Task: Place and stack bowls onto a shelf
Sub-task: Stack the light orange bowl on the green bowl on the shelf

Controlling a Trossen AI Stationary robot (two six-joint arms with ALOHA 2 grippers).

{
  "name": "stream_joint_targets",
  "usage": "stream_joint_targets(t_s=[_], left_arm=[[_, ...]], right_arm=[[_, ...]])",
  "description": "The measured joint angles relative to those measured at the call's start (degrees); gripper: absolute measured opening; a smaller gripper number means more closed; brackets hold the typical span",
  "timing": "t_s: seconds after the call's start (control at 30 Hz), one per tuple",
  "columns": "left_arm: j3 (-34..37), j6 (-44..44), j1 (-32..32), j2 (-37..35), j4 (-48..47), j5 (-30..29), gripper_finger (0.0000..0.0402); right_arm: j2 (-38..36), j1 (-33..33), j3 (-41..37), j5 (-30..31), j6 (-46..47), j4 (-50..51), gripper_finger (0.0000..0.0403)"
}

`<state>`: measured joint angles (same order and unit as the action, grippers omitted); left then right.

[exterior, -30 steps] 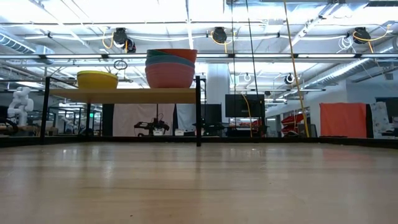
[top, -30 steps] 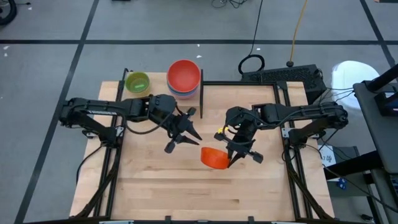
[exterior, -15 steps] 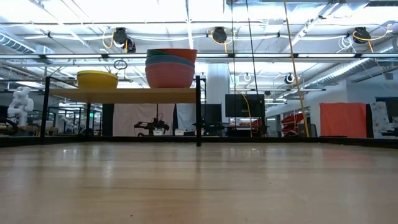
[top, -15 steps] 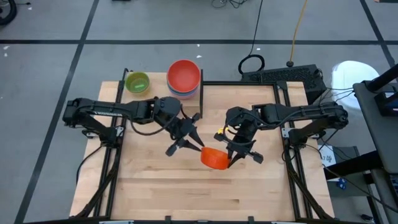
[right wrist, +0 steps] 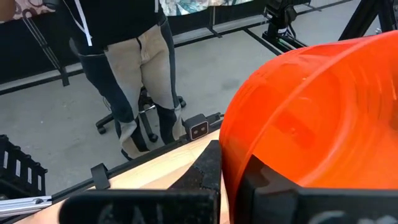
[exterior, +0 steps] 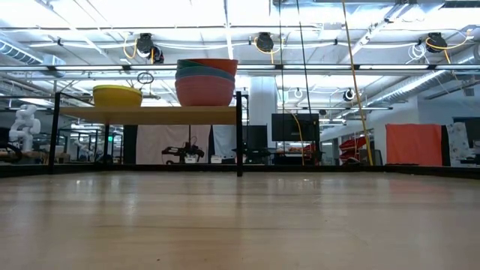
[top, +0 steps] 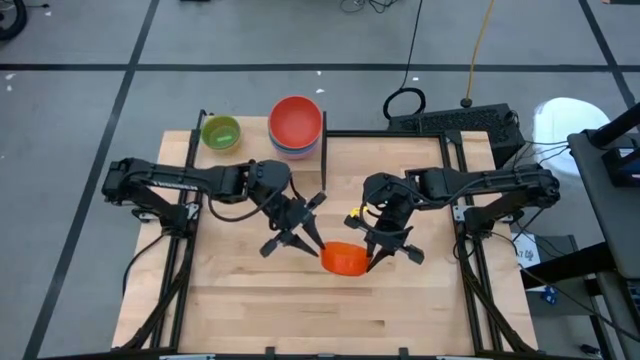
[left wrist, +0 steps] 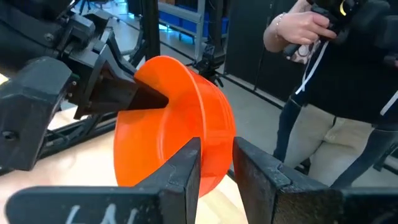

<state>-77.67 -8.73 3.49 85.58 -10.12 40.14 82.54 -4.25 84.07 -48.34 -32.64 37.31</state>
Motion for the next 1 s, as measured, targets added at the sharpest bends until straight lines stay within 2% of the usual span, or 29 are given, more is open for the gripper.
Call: stream_joint_targets(t_s=[0.3, 0.6, 0.7, 0.83, 1.0], left_arm=[[-0.2, -0.3, 0.1, 2.2, 2.3, 0.6, 0.0097], [0.0, 3.2, 0.2, 5.1, 4.1, 1.0, 0.0095], [0.0, 2.4, 0.2, 5.1, 4.2, 1.3, 0.0074], [0.0, 2.7, 0.3, 4.9, 4.2, 3.0, 0.0018], [0.0, 4.4, 0.2, 4.9, 4.3, 4.3, 0.0008]], right_arm=[[0.0, 0.0, 0.0, 0.0, 0.3, 0.2, 0.0000], [0.0, 0.0, 0.0, 0.1, 1.5, 2.4, 0.0000], [0.0, 0.0, 0.0, 0.0, 1.6, 1.9, 0.0000], [0.0, 0.0, 0.0, -0.1, 1.5, 0.9, 0.0001], [0.0, 0.0, 0.0, 0.3, 1.8, 0.4, 0.0017]])
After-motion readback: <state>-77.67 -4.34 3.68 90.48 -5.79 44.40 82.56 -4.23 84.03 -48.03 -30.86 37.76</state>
